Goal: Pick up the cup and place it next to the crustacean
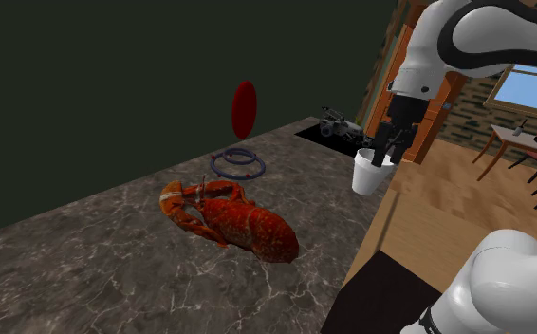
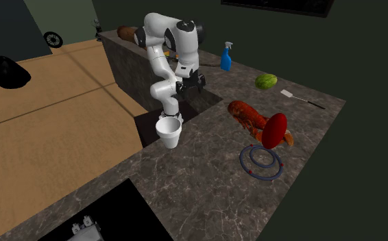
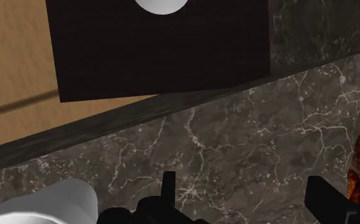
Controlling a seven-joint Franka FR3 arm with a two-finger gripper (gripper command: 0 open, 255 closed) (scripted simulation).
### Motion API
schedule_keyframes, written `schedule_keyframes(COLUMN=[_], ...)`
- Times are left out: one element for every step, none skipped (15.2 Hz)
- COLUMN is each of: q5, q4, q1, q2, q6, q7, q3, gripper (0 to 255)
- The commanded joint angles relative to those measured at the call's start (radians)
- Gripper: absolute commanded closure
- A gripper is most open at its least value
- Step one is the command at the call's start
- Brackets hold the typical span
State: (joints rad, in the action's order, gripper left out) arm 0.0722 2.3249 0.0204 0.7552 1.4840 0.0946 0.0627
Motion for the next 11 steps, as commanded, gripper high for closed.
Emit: schedule_keyframes(q5=[0.0,-0.026,-0.052,-0.077,-0.102,-0.127,-0.151,-0.175,-0.199,-0.223,-0.246], q4=[0.0,0.008,0.015,0.022,0.027,0.032,0.035,0.038,0.039,0.04,0.039], q1=[0.0,-0.005,-0.01,-0.015,-0.021,-0.027,-0.032,-0.039,-0.045,-0.051,-0.057], q2=[0.0,-0.011,-0.022,-0.035,-0.048,-0.062,-0.077,-0.093,-0.109,-0.127,-0.145], q6=[0.0,0.027,0.056,0.084,0.113,0.143,0.173,0.203,0.233,0.264,0.295], q7=[0.0,-0.018,-0.035,-0.052,-0.067,-0.083,-0.097,-0.11,-0.123,-0.135,-0.146], q3=[0.0,0.004,0.009,0.014,0.019,0.023,0.028,0.033,0.039,0.044,0.049], gripper=[0,0,0,0,0,0,0,0,0,0,0])
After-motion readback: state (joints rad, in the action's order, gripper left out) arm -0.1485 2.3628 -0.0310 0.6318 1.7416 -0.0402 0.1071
